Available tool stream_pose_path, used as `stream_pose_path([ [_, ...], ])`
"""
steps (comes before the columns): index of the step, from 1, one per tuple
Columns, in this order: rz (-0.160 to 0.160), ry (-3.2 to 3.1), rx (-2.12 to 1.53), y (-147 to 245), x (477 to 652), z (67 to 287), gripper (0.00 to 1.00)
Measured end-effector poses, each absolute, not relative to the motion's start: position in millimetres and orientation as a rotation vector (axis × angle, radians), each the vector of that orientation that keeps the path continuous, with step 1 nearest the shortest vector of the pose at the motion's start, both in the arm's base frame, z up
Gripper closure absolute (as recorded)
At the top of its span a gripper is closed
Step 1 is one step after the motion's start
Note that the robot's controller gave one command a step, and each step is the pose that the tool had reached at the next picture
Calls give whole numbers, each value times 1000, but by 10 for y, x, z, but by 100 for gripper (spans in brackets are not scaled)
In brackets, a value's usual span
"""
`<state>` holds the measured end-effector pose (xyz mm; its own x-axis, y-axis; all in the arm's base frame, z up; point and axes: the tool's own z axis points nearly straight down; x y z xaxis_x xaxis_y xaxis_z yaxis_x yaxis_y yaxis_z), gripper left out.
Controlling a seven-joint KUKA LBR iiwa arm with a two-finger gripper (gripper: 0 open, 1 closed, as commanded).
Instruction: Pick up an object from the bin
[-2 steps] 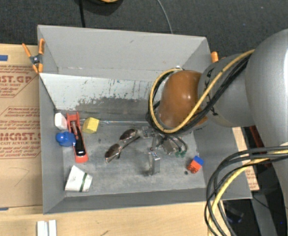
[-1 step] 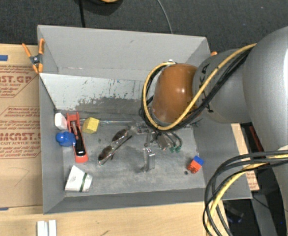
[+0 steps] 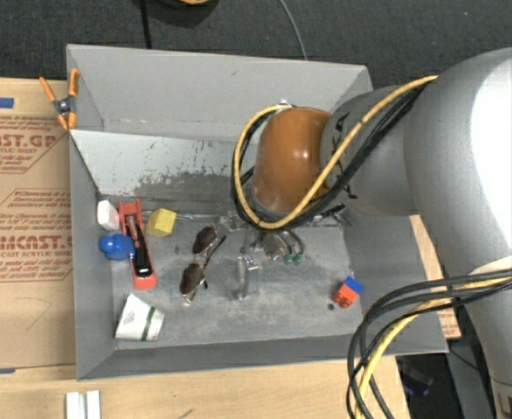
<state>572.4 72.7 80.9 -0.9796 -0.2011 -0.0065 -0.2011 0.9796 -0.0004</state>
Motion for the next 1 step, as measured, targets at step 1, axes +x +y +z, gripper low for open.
stream_pose_path([
  [1, 6, 3125, -313, 865, 5886, 871, 0],
])
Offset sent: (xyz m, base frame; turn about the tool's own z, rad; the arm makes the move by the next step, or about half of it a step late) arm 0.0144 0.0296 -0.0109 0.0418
